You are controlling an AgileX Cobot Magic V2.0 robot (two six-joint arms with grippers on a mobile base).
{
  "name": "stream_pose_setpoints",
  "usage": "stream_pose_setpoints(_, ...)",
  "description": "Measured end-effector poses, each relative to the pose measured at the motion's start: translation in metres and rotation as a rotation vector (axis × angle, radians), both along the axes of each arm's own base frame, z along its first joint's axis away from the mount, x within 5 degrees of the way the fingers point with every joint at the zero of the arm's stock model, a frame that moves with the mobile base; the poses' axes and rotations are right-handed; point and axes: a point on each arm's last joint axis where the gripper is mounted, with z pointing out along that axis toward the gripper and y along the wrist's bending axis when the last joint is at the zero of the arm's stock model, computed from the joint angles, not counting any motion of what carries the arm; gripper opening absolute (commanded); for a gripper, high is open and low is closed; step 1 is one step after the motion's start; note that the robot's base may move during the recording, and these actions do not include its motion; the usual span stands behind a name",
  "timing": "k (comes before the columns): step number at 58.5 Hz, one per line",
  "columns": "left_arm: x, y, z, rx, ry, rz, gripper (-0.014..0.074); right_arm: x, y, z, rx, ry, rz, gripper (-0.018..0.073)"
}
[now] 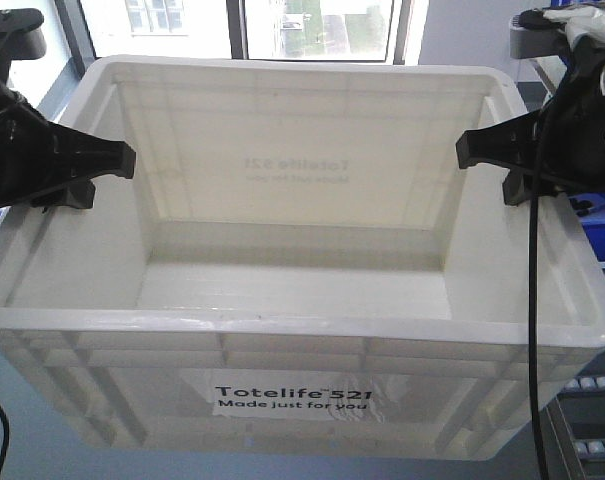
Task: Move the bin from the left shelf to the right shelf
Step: 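Drive the base while holding the tote with both grippers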
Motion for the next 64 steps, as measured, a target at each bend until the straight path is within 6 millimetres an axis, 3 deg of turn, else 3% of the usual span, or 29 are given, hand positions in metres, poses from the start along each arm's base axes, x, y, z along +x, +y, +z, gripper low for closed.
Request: stream_pose_setpoints(64, 0.0, 0.0, 0.0, 0.0, 0.0, 0.0, -0.0006, 0.0, 0.0, 0.0, 0.0, 0.0, 0.0, 0.0013)
